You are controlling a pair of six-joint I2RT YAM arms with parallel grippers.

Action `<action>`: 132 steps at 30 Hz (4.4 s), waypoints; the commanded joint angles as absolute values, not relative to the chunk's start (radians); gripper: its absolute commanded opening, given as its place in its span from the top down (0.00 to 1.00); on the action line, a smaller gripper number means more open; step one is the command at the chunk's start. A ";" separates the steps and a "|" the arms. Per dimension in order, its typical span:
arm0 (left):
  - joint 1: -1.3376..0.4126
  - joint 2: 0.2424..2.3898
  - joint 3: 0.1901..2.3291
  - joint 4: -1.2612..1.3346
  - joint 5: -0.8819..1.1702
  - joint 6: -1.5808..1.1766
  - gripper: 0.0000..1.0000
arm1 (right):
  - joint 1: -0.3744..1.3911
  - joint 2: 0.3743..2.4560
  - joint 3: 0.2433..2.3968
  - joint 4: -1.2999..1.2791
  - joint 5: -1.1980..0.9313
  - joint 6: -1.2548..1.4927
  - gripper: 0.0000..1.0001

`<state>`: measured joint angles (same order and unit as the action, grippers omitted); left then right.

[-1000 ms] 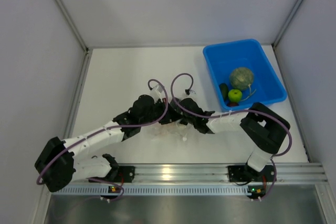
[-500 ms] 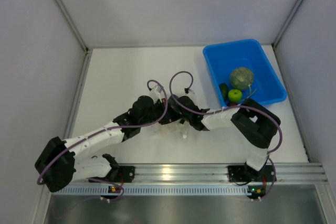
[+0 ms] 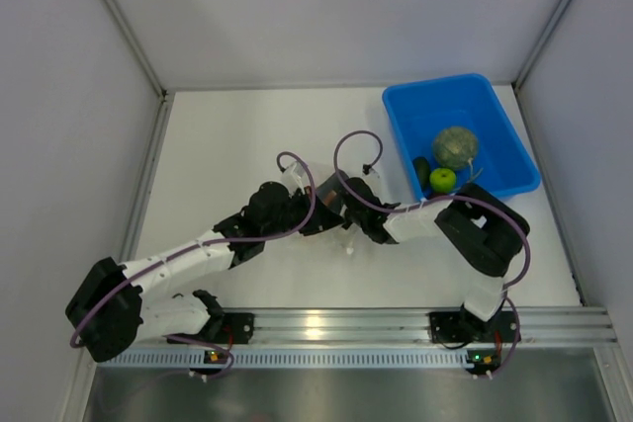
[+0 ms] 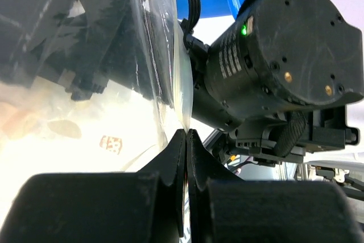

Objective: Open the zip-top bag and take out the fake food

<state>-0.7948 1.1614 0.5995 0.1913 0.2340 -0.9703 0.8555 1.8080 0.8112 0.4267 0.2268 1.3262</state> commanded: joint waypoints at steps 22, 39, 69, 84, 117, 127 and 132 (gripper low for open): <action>-0.802 1.187 0.609 0.225 0.305 -0.942 1.00 | 0.830 1.790 0.750 0.419 0.193 1.223 0.10; -0.799 1.380 0.951 0.084 0.518 -0.839 1.00 | 0.802 1.721 0.560 0.640 -0.035 1.282 0.06; -0.811 1.617 1.336 -0.416 0.476 -0.535 1.00 | 0.738 1.517 0.434 0.588 0.028 1.318 0.04; -0.813 1.356 1.033 -0.141 0.290 -0.623 1.00 | 0.833 1.477 0.479 0.612 -0.051 1.232 0.18; -0.946 1.101 0.660 0.126 -0.146 -0.686 1.00 | 1.180 1.509 0.703 0.155 0.060 0.945 0.25; -0.946 1.103 0.594 0.129 -0.149 -0.690 1.00 | 1.221 1.532 0.680 0.240 -0.087 0.945 0.15; -0.946 1.058 0.554 0.161 -0.085 -0.684 1.00 | 1.220 1.477 0.603 0.325 0.044 1.049 0.16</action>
